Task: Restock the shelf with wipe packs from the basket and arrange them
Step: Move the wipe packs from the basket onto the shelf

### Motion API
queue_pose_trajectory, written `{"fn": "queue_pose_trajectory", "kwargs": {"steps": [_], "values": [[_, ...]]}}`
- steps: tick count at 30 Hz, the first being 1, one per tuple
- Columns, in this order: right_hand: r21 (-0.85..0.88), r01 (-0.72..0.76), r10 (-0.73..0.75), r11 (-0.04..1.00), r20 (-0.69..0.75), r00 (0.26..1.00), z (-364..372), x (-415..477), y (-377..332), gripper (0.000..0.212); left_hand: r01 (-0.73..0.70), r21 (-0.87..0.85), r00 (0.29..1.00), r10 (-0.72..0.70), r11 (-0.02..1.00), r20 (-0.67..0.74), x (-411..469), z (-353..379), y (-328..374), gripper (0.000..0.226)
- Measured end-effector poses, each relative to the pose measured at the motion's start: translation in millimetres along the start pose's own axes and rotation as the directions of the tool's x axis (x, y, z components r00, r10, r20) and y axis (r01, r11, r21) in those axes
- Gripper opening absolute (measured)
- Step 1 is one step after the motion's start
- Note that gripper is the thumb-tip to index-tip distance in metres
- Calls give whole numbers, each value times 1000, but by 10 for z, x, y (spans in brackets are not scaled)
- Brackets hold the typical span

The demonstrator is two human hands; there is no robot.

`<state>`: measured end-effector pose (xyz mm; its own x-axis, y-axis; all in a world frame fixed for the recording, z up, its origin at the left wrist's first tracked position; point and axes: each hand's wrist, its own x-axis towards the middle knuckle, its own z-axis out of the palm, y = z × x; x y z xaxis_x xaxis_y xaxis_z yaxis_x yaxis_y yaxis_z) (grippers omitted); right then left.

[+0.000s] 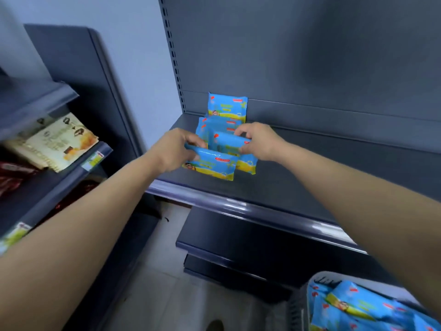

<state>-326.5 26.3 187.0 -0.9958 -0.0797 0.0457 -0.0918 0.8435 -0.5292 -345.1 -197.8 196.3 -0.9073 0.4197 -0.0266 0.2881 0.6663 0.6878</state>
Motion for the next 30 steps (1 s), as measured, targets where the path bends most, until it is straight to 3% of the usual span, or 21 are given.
{"fn": "queue_pose_trajectory", "kwargs": {"steps": [4,11,18,23,30], "values": [[-116,-21,24,993,24,999,233,399,46,42,-7,91,1000,6,996,8,249,-108,-202,23],[-206,-44,33,978,-53,998,326,848,54,38,13,99,1000,-13,995,-5,600,-26,-403,25],[-8,-62,61,998,-73,995,276,944,163,32,-21,204,1000,17,979,21,897,55,-460,37],[-3,-41,40,999,-152,988,199,799,178,33,-18,234,1000,23,972,-20,1025,149,-458,47],[-202,-13,-33,979,-222,974,36,401,51,41,15,417,996,25,909,-91,846,231,-327,62]]}}
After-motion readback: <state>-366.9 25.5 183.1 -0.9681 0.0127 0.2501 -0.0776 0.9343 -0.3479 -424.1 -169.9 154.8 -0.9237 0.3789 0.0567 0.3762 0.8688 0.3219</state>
